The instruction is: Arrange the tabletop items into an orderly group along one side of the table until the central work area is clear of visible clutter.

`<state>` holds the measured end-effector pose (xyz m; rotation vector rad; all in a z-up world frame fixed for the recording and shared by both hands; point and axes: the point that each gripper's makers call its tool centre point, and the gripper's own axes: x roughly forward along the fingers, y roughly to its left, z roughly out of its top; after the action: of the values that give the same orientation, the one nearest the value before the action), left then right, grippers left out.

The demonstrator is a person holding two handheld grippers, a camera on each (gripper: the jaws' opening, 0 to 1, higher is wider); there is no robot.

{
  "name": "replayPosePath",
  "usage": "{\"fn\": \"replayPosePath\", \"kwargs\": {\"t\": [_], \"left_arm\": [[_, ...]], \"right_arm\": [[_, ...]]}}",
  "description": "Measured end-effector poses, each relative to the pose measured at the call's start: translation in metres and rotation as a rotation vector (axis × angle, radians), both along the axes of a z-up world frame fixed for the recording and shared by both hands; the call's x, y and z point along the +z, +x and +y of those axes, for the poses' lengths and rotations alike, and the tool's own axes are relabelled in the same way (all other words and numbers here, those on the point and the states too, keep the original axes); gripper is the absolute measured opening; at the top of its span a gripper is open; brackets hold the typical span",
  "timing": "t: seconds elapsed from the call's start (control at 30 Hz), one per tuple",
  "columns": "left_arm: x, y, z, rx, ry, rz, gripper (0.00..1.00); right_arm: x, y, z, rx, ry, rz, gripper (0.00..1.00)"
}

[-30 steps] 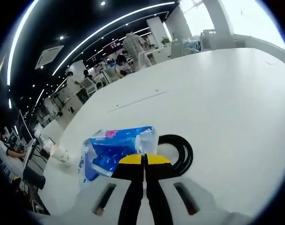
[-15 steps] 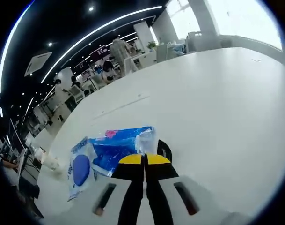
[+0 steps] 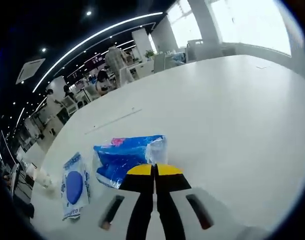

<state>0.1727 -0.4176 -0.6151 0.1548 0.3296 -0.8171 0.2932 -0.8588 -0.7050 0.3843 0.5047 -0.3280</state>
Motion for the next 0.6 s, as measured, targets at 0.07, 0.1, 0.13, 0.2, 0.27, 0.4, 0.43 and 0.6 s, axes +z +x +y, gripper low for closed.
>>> {"fn": "replayPosePath", "kwargs": {"t": [0.07, 0.1, 0.13, 0.2, 0.27, 0.4, 0.43, 0.6], "left_arm": [[0.0006, 0.0007, 0.0008, 0.003, 0.003, -0.009, 0.92], [0.0005, 0.0007, 0.0008, 0.004, 0.003, -0.008, 0.92], [-0.0001, 0.0004, 0.0007, 0.003, 0.003, -0.004, 0.92], [-0.0012, 0.0005, 0.0010, 0.004, 0.010, -0.002, 0.92], [-0.0019, 0.0004, 0.0009, 0.004, 0.010, 0.003, 0.92], [-0.0012, 0.0014, 0.0019, 0.013, 0.034, -0.011, 0.88], [-0.0014, 0.0008, 0.0014, 0.011, 0.037, -0.010, 0.87], [-0.0024, 0.0000, 0.0001, 0.002, 0.048, -0.008, 0.84]], "right_arm": [[-0.0007, 0.0003, 0.0025, 0.009, -0.007, 0.004, 0.00], [-0.0002, 0.0006, 0.0033, 0.014, -0.019, 0.002, 0.00], [-0.0001, 0.0008, 0.0044, 0.019, -0.024, 0.001, 0.00], [-0.0001, 0.0011, 0.0058, 0.028, -0.029, -0.002, 0.00], [-0.0005, 0.0023, 0.0089, 0.045, -0.022, -0.006, 0.00], [-0.0039, -0.0001, 0.0110, 0.064, -0.040, 0.005, 0.01], [-0.0046, -0.0011, 0.0100, 0.060, -0.040, 0.005, 0.01], [-0.0081, -0.0048, 0.0080, 0.057, -0.043, 0.012, 0.04]]}}
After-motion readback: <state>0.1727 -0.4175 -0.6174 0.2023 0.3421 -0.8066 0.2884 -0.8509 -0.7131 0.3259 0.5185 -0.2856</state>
